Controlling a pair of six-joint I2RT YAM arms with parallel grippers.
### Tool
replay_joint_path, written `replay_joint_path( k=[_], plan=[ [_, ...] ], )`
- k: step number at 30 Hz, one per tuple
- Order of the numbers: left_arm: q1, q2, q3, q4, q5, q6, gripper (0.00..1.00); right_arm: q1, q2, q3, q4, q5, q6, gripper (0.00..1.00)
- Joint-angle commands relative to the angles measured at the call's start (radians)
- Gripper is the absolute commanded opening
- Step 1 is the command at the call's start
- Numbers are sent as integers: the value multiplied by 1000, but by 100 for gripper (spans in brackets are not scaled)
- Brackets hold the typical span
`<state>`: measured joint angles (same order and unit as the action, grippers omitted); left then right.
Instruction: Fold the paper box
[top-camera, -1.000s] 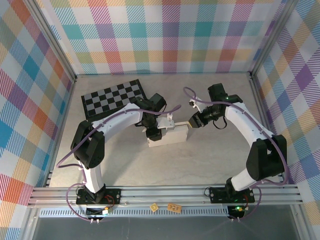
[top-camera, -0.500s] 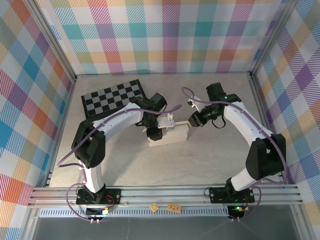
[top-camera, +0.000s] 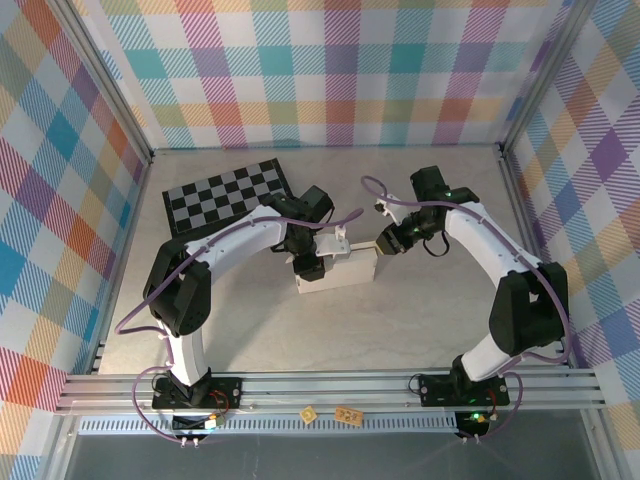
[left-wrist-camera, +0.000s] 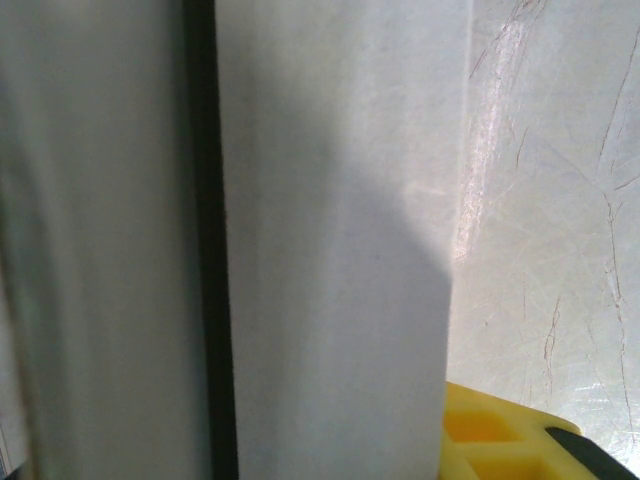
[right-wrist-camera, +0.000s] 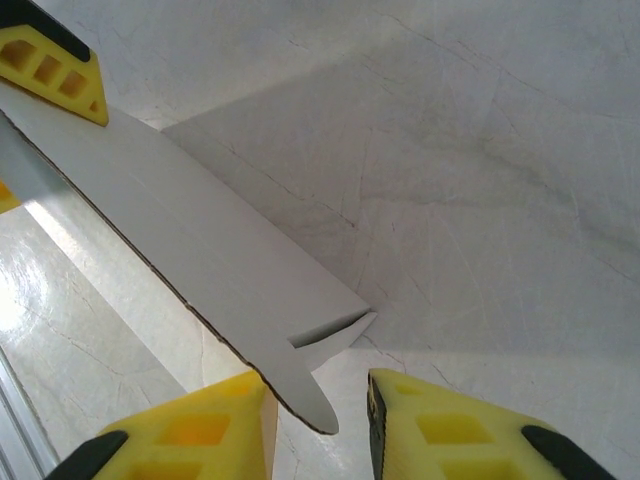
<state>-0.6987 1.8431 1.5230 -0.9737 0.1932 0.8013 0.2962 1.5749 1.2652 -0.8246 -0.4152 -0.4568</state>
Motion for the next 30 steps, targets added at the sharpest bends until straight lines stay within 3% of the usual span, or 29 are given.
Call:
replay_joint_path(
  k=[1, 17, 25, 30],
  plan=[
    [-8, 16, 28, -30, 20, -4, 38, 12, 13, 42, 4, -18, -4, 29],
    [-8, 20, 35, -30, 22, -8, 38, 24, 10, 44, -3, -20, -2, 14],
    [-8, 24, 40, -28, 19, -17, 38, 47, 2, 58, -22, 5, 18, 0],
    [-8, 31, 50, -26, 20, -29, 38, 65, 1, 69, -38, 17, 89, 0]
  ],
)
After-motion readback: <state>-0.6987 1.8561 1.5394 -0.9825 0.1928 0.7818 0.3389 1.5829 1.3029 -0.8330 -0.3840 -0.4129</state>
